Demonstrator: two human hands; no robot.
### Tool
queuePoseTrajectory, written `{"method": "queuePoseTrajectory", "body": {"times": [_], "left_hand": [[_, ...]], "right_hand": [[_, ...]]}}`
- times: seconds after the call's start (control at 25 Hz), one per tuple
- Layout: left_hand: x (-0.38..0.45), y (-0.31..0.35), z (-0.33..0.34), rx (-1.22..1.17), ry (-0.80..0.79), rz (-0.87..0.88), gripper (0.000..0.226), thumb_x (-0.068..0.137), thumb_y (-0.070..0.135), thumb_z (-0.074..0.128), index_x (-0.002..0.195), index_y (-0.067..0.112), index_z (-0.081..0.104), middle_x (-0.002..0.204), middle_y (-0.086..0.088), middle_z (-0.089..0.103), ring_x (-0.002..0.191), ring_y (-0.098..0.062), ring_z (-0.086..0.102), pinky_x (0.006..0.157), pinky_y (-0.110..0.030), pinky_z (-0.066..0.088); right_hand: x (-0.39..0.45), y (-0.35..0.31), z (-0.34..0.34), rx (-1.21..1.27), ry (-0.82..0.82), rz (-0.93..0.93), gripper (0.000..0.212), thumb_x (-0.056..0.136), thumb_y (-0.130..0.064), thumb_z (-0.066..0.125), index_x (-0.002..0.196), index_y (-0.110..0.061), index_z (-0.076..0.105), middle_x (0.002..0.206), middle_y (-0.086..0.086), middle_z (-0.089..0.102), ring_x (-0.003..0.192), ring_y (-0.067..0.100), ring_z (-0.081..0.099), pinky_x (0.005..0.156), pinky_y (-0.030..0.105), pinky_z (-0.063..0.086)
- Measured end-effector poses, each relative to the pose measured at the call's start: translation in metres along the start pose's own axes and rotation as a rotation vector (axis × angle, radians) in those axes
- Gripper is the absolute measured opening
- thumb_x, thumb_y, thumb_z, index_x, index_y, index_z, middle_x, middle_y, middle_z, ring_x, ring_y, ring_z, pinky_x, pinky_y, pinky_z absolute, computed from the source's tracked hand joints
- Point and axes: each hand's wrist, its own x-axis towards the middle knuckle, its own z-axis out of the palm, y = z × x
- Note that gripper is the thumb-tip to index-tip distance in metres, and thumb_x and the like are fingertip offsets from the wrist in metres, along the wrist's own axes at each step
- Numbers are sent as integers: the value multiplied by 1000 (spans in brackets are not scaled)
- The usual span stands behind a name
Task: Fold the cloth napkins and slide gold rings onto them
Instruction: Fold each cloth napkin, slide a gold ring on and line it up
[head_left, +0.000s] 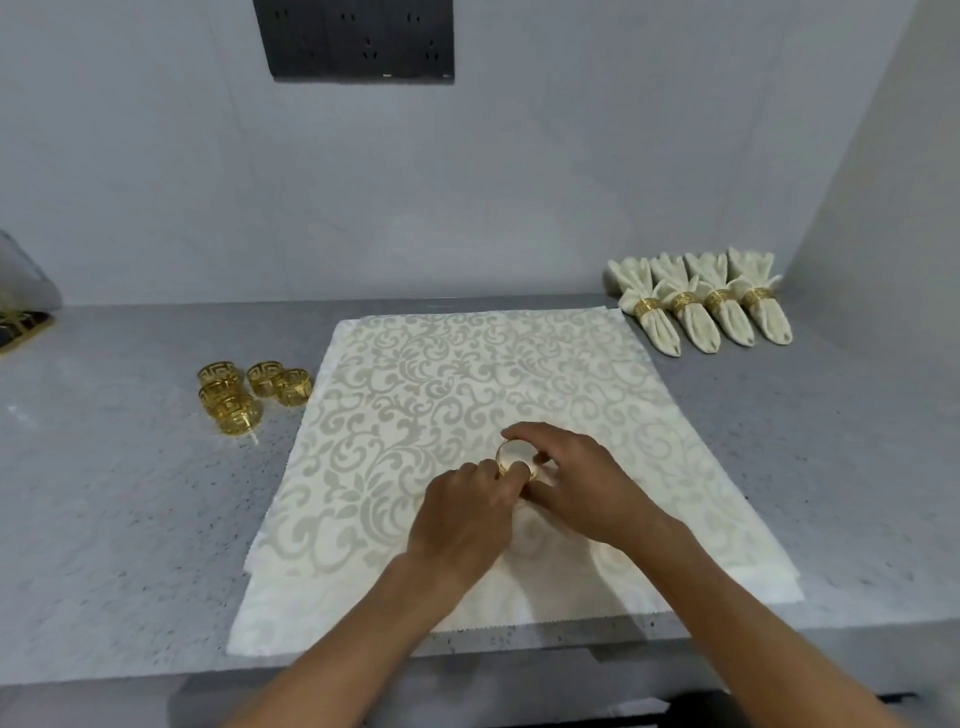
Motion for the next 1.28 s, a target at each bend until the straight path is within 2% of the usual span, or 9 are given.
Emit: {"method": "queuePoseTrajectory", "body": {"times": [0.16,0.28,0.44,0.56,0.84,1.0,1.08,1.2,1.28], "left_hand": [[-5,-6,-6,-161,-38,-84,33,91,37,53,118,23,41,92,8,59,77,-14,57,60,-31,50],[-3,-7,-1,-120,-47,-39,32,93,35,49,122,21,48,111,7,55,96,-17,50,78,-29,45],[8,-7,8,-38,-72,27,21,80,27,65,98,15,64,79,3,65,78,-21,55,68,-33,49],[8,-10,9,-19,-73,56,18,75,27,69,90,17,64,69,6,63,72,-20,53,63,-32,47],[16,-12,-4,84,-120,-21,32,81,35,52,111,24,53,87,10,66,96,-19,46,85,-35,29],[23,-10,-2,205,-120,1,35,64,18,68,96,18,58,61,4,60,76,-23,53,75,-38,33],[29,-7,-9,164,-101,41,21,71,20,63,91,17,58,58,2,52,67,-23,52,77,-37,31],[45,-11,-36,-3,-343,145,7,85,26,51,91,22,53,65,10,38,65,-14,40,80,-28,28],[54,-20,-49,-112,-508,163,7,84,28,55,88,23,58,68,12,45,69,-12,44,71,-23,34]], "right_hand": [[-7,6,-28,-57,182,52,47,78,-30,76,120,-31,54,105,-12,61,95,6,51,78,25,43],[-32,35,-80,-266,153,206,45,77,-33,78,118,-32,59,100,-12,60,98,11,47,74,26,38],[-53,61,-112,-387,-157,300,50,79,-47,77,124,-41,58,100,-22,52,97,2,47,75,17,33],[-38,56,-96,-276,-164,231,44,75,-49,80,113,-39,60,96,-25,54,93,-3,52,75,11,37],[0,30,-45,-17,-168,140,42,69,-42,85,98,-36,56,92,-16,68,83,1,62,72,24,50],[-8,36,-48,-59,-166,99,40,73,-38,83,104,-40,59,95,-19,64,88,0,57,74,24,47],[-14,36,-51,-4,-146,89,41,74,-30,85,107,-39,64,93,-25,63,92,-4,55,75,18,43],[-13,32,-47,83,-193,76,45,75,-28,84,112,-42,63,90,-33,61,93,-8,56,76,10,42],[-14,32,-43,43,-219,69,49,77,-32,82,120,-39,61,93,-34,58,95,-11,54,78,7,40]]}}
